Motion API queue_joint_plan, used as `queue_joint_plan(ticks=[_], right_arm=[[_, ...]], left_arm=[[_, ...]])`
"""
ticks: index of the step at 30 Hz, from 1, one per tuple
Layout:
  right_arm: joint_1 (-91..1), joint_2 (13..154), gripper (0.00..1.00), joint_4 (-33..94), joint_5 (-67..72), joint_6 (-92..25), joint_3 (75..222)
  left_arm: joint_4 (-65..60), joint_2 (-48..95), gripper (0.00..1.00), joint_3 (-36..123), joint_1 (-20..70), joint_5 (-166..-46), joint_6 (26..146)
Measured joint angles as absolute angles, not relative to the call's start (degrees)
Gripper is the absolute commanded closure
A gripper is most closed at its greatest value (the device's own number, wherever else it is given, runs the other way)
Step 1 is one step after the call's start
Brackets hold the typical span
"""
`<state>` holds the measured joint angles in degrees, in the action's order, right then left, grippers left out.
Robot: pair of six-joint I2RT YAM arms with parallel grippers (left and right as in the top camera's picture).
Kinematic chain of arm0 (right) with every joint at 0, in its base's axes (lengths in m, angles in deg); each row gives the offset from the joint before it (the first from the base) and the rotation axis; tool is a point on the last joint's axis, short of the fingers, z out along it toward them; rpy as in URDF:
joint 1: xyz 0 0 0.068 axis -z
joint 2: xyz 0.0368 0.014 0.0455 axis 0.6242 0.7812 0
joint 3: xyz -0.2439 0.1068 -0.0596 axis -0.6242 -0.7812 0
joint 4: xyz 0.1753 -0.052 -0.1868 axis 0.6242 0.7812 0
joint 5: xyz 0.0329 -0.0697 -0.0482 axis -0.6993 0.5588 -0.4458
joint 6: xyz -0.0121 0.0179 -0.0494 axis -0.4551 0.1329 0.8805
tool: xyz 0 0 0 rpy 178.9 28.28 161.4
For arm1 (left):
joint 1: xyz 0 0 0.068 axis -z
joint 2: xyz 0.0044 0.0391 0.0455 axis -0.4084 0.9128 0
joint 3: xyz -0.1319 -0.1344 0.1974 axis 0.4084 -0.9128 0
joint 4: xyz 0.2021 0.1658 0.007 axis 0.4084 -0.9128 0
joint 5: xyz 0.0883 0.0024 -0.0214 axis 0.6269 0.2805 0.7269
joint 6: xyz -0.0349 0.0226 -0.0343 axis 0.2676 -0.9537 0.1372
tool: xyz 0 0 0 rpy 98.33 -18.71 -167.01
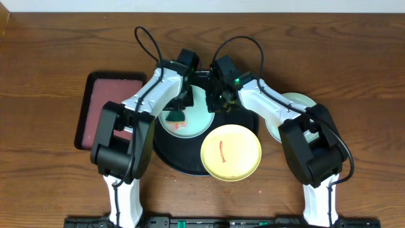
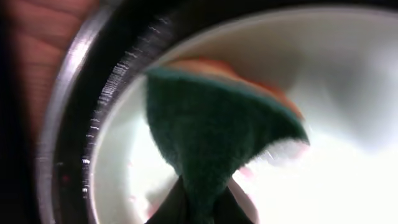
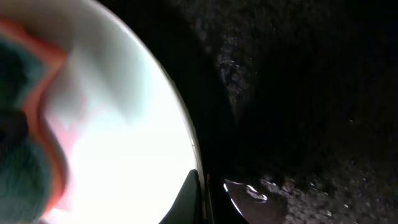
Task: Clean dirty plates on tray and stack at the side
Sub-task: 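Scrub the red smear on the second plate with the sponge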
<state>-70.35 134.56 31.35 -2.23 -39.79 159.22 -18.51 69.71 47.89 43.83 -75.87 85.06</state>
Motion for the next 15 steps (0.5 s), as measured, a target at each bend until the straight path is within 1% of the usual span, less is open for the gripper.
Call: queue_joint_plan(ticks=[4,8,12,15], right_arm=[[-70.35,134.56,0.99,31.53,-2.04,-39.79,159.22],[-70.35,134.56,0.99,31.59,-1.73,-39.79,159.22],[-70.20,134.56,0.99,31.62,-1.40,-39.79,159.22],[-70.02,134.56,0.99,31.48,-1.12,-39.79,159.22]], left_arm=[[-21.59,69.71,0.93,47.93,42.45,-87.17,73.87],[-21.39,70.01,0.93,47.93,42.39,-94.82,68.14],[-19.47,70.23,0.93,47.91,42.39,-97.64,66.35],[-17.11,70.23,0.93,47.89,42.71,-95.49,68.95]])
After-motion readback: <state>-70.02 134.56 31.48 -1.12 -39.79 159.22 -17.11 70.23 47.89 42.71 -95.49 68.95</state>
